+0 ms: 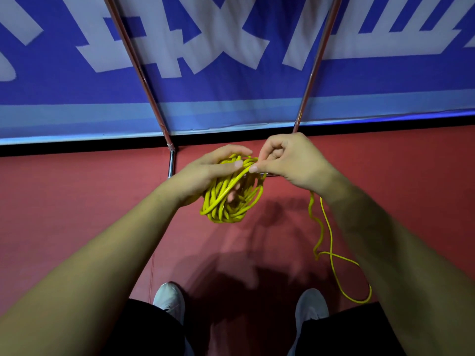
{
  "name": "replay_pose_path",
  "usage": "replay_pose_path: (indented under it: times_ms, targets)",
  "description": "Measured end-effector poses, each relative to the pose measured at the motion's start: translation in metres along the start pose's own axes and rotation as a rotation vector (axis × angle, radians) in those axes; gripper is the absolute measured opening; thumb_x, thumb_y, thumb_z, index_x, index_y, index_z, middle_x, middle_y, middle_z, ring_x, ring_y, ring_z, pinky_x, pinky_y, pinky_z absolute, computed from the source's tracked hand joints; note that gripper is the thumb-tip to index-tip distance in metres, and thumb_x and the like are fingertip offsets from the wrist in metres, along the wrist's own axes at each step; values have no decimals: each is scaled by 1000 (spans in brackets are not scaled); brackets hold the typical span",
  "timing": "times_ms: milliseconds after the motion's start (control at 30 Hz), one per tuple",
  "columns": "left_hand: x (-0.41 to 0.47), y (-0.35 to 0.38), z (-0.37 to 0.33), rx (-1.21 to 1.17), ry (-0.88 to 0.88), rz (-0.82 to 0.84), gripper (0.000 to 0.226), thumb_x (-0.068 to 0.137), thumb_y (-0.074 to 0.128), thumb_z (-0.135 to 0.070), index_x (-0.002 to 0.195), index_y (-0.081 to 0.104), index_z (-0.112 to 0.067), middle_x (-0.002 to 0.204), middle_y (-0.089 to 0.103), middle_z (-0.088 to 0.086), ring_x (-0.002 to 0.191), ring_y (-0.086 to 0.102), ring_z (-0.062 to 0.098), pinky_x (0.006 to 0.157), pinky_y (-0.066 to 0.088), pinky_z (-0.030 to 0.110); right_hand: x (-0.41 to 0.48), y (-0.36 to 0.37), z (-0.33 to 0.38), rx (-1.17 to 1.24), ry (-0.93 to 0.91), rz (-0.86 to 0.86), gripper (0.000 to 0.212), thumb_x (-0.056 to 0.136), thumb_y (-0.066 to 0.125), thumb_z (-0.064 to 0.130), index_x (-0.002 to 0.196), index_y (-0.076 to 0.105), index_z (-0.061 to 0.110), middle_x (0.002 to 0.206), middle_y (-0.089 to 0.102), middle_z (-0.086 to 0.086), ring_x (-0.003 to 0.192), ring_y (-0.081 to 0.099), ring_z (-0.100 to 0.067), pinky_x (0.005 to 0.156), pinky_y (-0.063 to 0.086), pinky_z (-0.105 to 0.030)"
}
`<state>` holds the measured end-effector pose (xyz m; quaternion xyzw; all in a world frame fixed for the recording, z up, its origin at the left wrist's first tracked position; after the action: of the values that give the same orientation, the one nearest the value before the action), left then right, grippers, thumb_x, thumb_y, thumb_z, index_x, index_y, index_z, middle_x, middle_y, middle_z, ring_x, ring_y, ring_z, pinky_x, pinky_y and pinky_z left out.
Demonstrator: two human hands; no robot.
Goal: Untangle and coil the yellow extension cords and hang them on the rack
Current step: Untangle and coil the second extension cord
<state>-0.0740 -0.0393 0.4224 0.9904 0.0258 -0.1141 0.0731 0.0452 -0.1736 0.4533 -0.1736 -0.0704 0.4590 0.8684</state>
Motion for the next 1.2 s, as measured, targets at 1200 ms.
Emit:
replay_pose_path:
  times_ms: [1200]
  targets:
    - [5, -15, -19, -572, 220, -156, 27, 84, 44, -4, 104, 54, -19, 67, 48, 13, 46, 46, 20, 52, 43, 26, 10, 6, -101, -5, 229, 38, 34, 106, 39, 18, 79, 60, 17, 75, 62, -4, 73, 58, -20, 74, 42, -34]
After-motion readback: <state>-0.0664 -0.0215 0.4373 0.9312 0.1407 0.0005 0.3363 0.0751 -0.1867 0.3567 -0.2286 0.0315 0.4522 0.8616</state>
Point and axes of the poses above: each hand's wrist, its own x-axis towards the middle knuckle, its own y-axis out of the palm, z = x × y, the point moved 4 cm from there along x, towards the middle knuckle
